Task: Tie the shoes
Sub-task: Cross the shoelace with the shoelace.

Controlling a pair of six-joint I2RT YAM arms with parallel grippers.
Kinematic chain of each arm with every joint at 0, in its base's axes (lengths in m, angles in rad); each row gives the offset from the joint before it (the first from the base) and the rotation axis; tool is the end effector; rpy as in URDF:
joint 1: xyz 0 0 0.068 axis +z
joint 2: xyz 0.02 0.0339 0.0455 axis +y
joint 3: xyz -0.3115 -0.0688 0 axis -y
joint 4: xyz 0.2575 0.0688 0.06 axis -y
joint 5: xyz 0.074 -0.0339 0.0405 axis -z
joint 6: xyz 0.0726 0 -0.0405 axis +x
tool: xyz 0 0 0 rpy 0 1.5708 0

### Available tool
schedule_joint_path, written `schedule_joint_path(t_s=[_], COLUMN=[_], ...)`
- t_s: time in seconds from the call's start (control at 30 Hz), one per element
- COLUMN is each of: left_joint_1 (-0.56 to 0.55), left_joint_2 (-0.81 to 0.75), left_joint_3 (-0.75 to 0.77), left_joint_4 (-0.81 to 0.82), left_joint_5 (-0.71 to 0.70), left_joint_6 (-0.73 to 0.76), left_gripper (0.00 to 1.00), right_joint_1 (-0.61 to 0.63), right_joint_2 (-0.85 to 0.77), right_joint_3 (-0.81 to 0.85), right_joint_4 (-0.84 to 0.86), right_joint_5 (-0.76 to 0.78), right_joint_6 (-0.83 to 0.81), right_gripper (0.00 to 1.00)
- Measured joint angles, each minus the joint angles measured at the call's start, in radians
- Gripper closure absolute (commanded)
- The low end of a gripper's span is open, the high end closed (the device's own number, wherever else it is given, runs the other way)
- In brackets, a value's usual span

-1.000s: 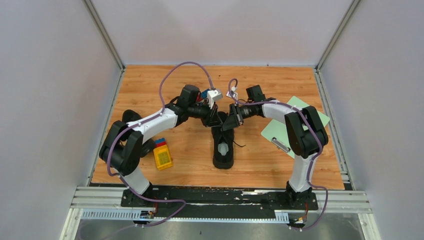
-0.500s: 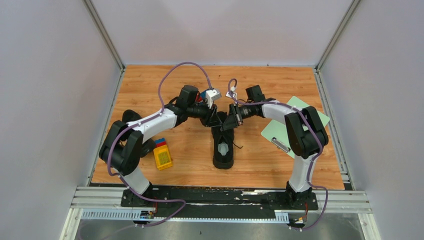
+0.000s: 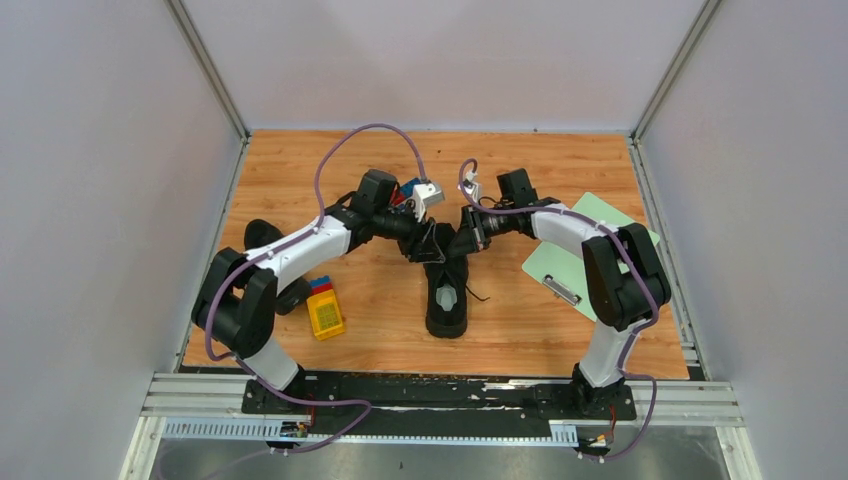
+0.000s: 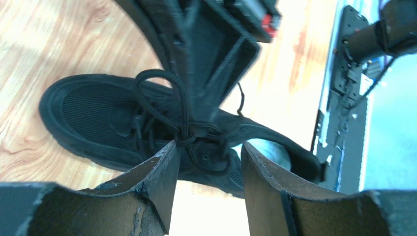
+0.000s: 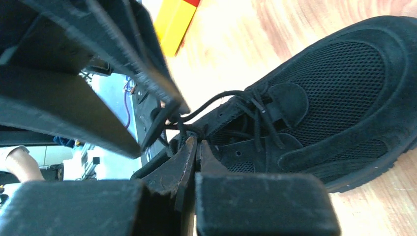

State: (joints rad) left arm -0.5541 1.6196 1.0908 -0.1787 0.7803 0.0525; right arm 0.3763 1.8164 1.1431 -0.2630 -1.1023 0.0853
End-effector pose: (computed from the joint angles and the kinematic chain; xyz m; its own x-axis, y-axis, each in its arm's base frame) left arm 0.2990 -0.2451 0.2649 -0.5084 0.3585 -0.7829 0.8565 0.3047 -0.4167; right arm 0.3461 0.2064 0.2160 -0.8023 -0.2757 -0.5294 -0.5916 0.2500 0.7665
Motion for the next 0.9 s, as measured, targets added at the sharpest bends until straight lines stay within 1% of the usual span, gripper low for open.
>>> schedule_joint_path(t_s=[0.13,0.2,0.27,0.33,0.43,0.57,0.77,0.83,0.9], left_joint_1=[-0.005,-0.007,-0.007,-0.007,-0.007,-0.008,-0.024,-0.029,-0.029], left_joint_2=[-0.015,-0.021,-0.028,-0.028,-0.022,0.004,0.06,0.074,0.083], left_joint_3=[0.05,0.073,0.081,0.081,0.081,0.082,0.111,0.124,0.13], left_joint_4=[-0.091,-0.106,-0.107,-0.097,-0.077,-0.031,0.011,0.028,0.045], left_joint_5=[0.039,0.041,0.02,-0.021,-0.085,-0.127,-0.134,-0.13,-0.122], left_joint_6=[0.07,0.086,0.076,0.041,-0.026,-0.096,-0.139,-0.147,-0.155], left_gripper=[0.42,0.42,0.36,0.35,0.35,0.38,0.45,0.51,0.6], right_joint_1=[-0.002,-0.002,-0.002,-0.002,-0.002,-0.002,-0.002,-0.002,-0.002], right_joint_2=[0.0,0.0,0.0,0.0,0.0,0.0,0.0,0.0,0.0], right_joint_3=[0.0,0.0,0.0,0.0,0.0,0.0,0.0,0.0,0.0], right_joint_4=[0.007,0.01,0.011,0.011,0.013,0.014,0.014,0.014,0.014], right_joint_5=[0.019,0.023,0.027,0.029,0.031,0.032,0.033,0.035,0.037], right_joint_6=[0.0,0.0,0.0,0.0,0.0,0.0,0.0,0.0,0.0], right_gripper=[1.0,1.0,1.0,1.0,1.0,1.0,1.0,1.0,1.0])
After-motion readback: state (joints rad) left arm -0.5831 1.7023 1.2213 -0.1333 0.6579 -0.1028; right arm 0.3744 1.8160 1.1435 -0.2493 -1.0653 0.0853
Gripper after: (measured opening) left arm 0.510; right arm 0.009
